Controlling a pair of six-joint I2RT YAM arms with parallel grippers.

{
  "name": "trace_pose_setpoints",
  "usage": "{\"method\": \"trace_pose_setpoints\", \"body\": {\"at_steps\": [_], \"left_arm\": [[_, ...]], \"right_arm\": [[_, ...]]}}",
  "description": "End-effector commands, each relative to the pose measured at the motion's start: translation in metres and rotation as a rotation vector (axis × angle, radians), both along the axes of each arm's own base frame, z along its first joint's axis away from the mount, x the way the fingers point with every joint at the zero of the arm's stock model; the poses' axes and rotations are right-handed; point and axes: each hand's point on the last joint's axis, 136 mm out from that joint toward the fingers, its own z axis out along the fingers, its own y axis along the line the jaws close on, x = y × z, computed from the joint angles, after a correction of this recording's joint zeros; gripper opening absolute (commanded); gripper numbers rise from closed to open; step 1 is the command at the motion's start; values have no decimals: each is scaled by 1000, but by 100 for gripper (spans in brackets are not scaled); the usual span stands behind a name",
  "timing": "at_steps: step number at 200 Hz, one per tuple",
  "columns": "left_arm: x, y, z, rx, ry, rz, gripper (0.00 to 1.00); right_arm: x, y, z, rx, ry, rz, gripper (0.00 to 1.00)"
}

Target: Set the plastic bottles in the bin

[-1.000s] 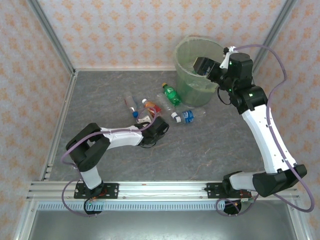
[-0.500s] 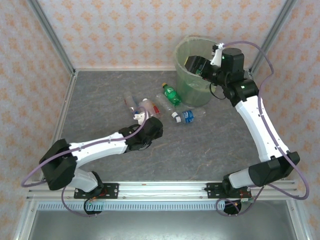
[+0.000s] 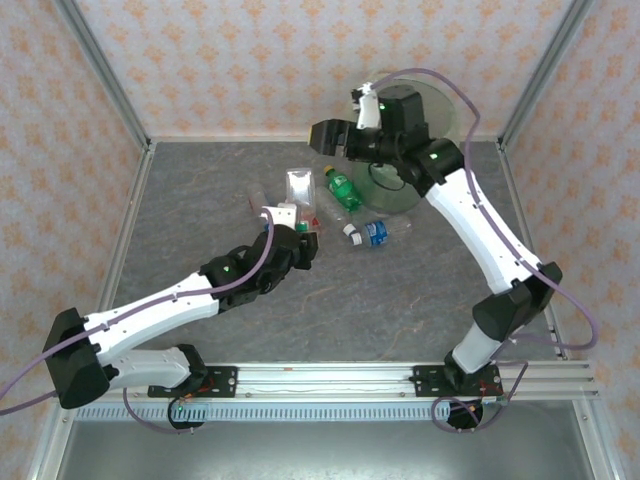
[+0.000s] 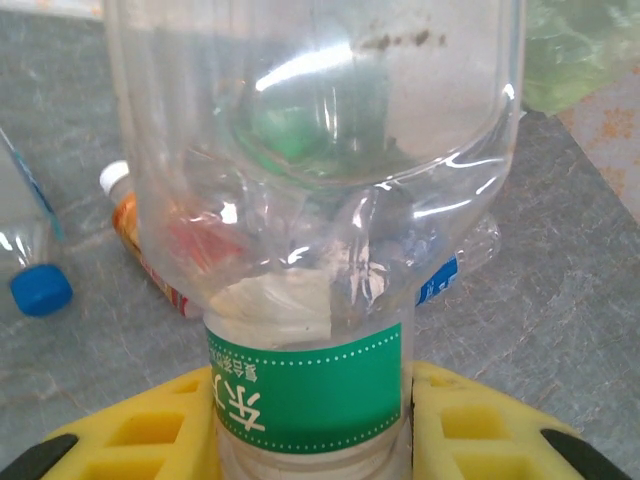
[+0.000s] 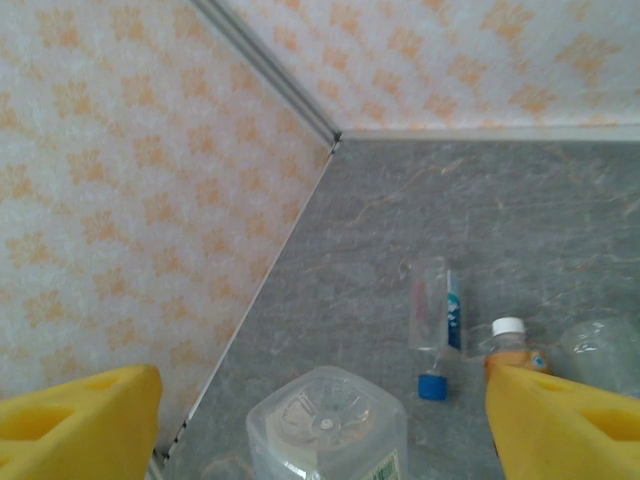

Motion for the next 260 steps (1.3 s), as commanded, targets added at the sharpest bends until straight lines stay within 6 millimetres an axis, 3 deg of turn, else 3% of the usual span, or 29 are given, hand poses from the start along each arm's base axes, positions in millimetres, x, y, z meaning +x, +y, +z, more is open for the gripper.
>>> {"method": "trace_pose_setpoints", "body": {"at_steps": [1,44,119,199,223,260], "left_arm": [[2,1,39,62,-127,-47,33],[2,-7,49,61,-146,-92,33],[1,-23,67,20,-161,-166,33],[4,-28,74,-74,-140,-231,32],[5,-29,75,-75,-135,-238,32],[5,-33,73,-75,-127,-252,32]], "right_arm": [[-9,13,-1,-25,5,60,84],[-20,35,-21,-53,48,140,82],[-40,36,-43,-84,78,243,87],[-48,19,-24,-5,36,276,94],[-50,19,-27,-6,43,293,95],[-46,17,-26,-3,35,278,85]]}}
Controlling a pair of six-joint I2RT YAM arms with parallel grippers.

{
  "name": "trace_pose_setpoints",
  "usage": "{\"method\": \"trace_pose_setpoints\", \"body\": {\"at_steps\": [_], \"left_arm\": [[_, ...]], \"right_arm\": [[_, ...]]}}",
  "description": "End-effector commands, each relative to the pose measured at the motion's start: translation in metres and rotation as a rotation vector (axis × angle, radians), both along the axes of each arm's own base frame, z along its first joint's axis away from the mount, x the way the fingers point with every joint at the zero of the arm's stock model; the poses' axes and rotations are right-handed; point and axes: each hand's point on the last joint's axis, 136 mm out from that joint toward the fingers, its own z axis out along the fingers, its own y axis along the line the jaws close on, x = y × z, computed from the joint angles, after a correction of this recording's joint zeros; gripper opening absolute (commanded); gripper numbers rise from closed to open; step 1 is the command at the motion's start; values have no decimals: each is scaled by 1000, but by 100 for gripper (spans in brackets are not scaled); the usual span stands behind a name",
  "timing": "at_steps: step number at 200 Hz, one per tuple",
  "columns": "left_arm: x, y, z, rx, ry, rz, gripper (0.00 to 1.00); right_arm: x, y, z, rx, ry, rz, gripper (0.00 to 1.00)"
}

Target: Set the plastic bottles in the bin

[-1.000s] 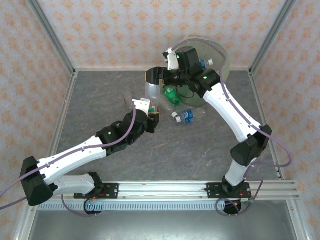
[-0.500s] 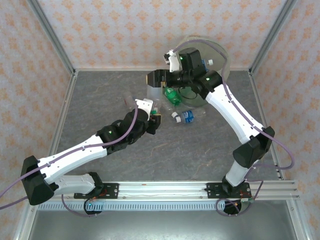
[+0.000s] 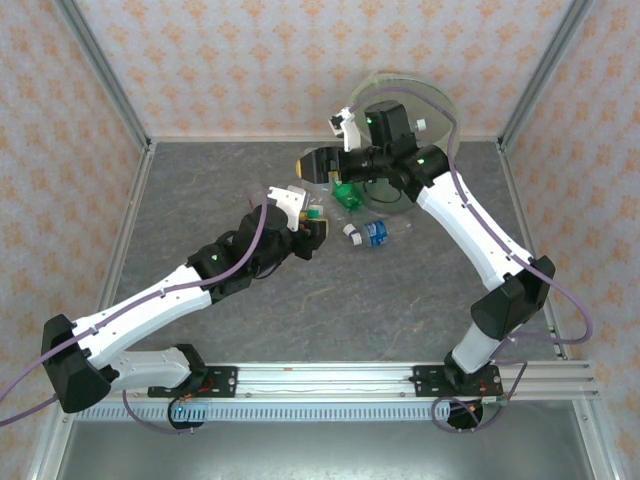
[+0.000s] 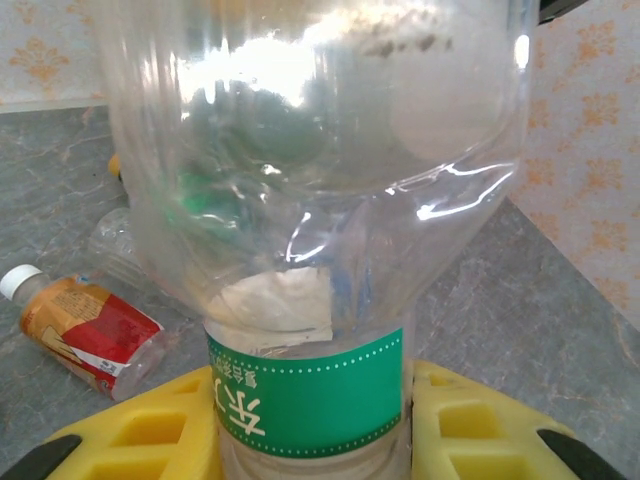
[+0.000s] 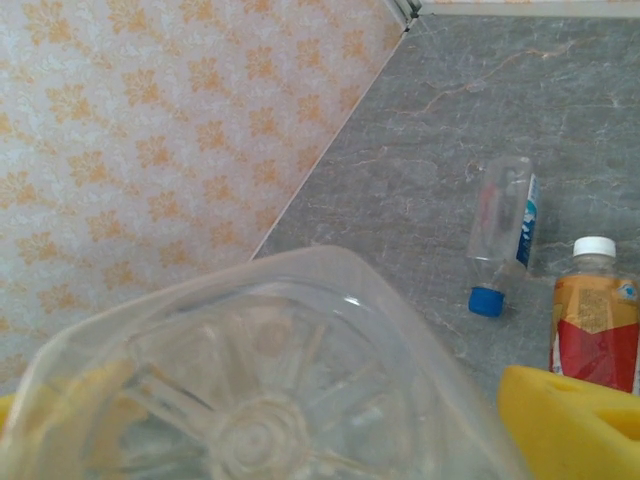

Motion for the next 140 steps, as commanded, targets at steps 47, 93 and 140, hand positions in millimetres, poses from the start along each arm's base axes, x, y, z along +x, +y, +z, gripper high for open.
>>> {"method": "trace_pose_setpoints", "body": {"at_steps": [47,93,140], "left_arm": [[4,-4,19,-41,-36,-11,34],[6,0,24,-48,-42,5,54],[4,14,33,-73,-59,52,99]], "right_arm": [[0,-12,26,38,-64,-25,67],[16,-24,40,73,-62,-104,57],[51,-52,56,81,-91,-245,56]]}}
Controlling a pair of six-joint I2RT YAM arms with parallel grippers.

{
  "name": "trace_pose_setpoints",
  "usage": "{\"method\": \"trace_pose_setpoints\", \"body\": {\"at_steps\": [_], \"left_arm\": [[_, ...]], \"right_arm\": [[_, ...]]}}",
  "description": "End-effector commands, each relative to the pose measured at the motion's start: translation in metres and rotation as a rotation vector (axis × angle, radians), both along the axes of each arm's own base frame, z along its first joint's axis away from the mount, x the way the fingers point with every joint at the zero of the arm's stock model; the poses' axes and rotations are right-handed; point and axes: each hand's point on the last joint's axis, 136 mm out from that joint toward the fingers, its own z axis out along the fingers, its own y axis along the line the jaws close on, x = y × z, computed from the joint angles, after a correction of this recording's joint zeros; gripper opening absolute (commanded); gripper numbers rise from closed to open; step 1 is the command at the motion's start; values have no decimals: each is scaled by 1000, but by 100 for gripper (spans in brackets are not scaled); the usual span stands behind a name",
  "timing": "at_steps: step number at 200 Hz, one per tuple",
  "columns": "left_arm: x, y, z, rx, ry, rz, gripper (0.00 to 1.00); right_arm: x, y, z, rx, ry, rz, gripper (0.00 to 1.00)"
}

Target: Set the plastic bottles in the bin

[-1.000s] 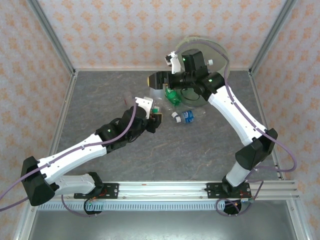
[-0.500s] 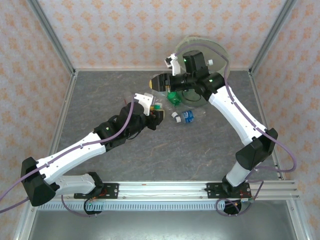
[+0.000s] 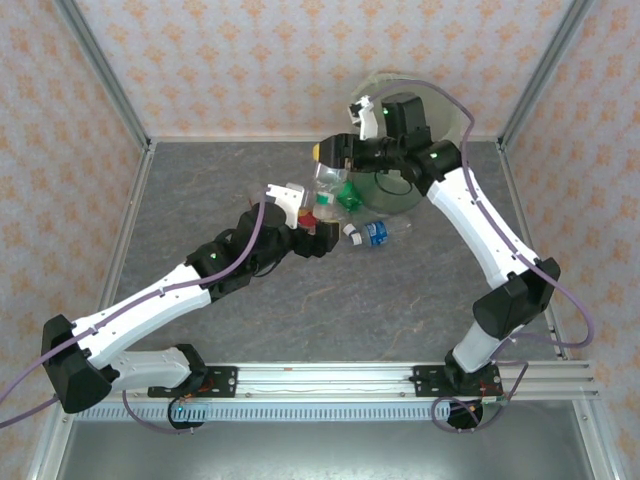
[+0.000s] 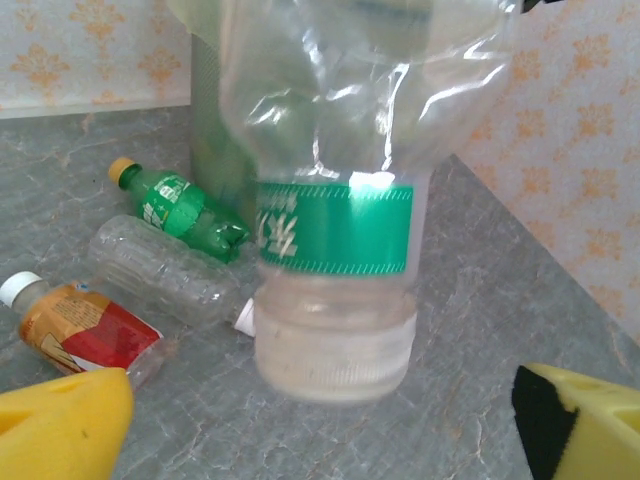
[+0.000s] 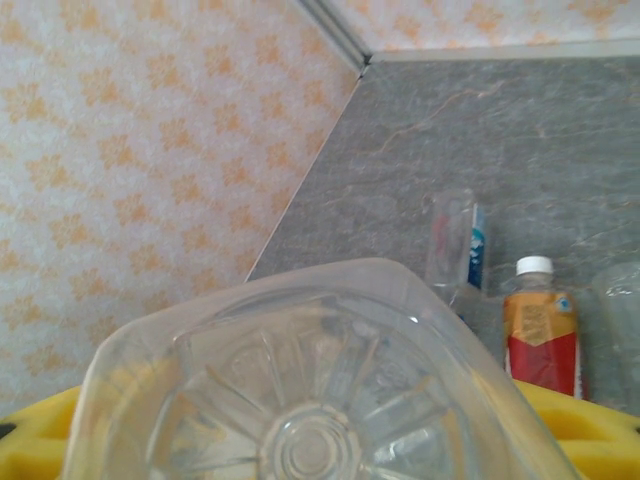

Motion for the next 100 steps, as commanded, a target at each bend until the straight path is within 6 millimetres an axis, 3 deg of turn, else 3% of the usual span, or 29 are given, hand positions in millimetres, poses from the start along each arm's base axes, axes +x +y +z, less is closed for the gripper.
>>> {"method": "trace_pose_setpoints", "body": {"at_steps": [1,62,100], "left_arm": [[1,13,28,-57,-55,44,99],[-4,44,45,-123,-89,139,99],[-9,53,45,-149,-84,166,99]], "right_arm": [[20,-21,44,47,-99,-108,56],[106,-127,83,2,-211,-545,57],[142,-191,96,-117,-312,-845,57]]}}
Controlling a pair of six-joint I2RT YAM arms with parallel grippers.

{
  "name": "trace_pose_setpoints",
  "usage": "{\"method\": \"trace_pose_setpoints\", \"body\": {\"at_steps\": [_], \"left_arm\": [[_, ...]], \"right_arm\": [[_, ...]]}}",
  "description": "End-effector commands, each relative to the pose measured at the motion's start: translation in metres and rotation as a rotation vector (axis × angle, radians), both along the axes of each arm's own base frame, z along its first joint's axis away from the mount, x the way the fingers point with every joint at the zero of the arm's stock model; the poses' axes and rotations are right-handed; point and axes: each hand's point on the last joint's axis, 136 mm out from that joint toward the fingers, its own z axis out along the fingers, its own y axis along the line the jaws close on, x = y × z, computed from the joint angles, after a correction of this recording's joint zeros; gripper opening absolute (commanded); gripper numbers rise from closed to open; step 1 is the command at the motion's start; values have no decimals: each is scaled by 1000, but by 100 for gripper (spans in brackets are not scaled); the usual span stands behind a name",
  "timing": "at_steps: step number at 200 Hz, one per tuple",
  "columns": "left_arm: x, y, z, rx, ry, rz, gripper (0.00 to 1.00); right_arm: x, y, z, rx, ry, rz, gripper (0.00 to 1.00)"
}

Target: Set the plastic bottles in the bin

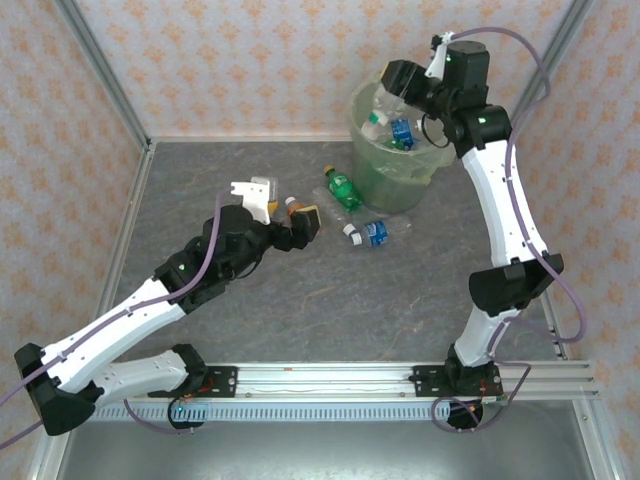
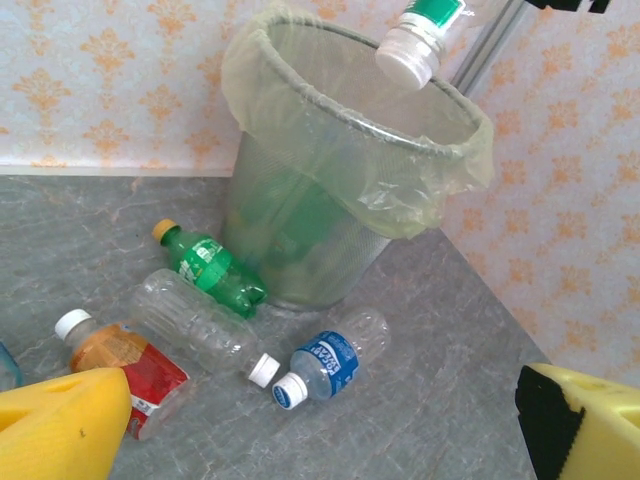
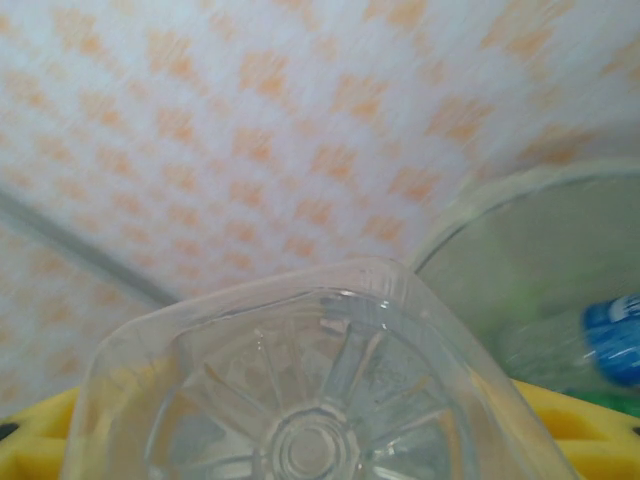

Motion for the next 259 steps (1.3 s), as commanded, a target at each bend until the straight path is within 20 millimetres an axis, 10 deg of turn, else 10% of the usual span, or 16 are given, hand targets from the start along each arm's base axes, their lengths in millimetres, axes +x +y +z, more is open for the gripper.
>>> {"method": "trace_pose_setpoints", "body": {"at_steps": [1,154,204,259], "left_arm": [[1,10,-2,-25,5,47,99],[-1,39,6,8,-15,127,99],[2,38,0,9,-1,133,99],[11,43,-14,18,40,174,99]], "right_arm": [[20,-47,11,-87,-56,-253,57],[73,-146,-48,-461,-10,-732,60],[73,-131,-58,-419,16,-618,100],[58,-123,-38,-360,-11,-570,100]]}}
